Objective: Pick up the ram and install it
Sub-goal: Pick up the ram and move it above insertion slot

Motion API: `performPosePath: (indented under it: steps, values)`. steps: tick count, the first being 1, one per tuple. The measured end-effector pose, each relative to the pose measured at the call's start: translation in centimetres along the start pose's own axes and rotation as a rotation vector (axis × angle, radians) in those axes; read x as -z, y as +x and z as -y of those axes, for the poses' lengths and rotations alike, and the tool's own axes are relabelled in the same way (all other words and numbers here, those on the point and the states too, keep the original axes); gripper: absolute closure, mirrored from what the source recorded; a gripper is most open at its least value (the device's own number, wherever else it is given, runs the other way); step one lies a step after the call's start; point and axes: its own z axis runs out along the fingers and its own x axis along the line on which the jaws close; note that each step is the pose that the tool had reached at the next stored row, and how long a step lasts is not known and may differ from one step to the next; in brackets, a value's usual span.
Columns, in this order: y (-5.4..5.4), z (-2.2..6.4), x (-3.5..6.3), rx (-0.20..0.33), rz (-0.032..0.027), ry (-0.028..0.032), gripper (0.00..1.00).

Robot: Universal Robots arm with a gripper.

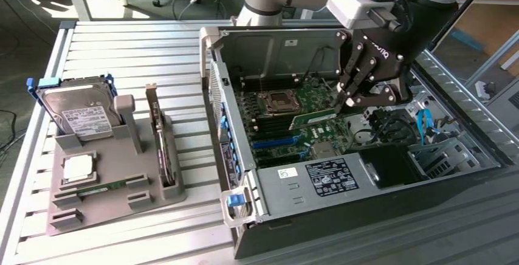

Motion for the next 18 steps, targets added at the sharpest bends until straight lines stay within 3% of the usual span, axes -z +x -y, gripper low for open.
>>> performPosePath:
  steps: [11, 16, 18]
  values:
    - [0.3, 2.92, 0.12, 0.0, -0.0001, -0.0004, 0.88]
    - [0.5, 4.95, 0.21, 0.0, 0.0, -0.001, 0.88]
    - [0.5, 5.12, 0.23, 0.0, -0.0002, -0.0011, 0.88]
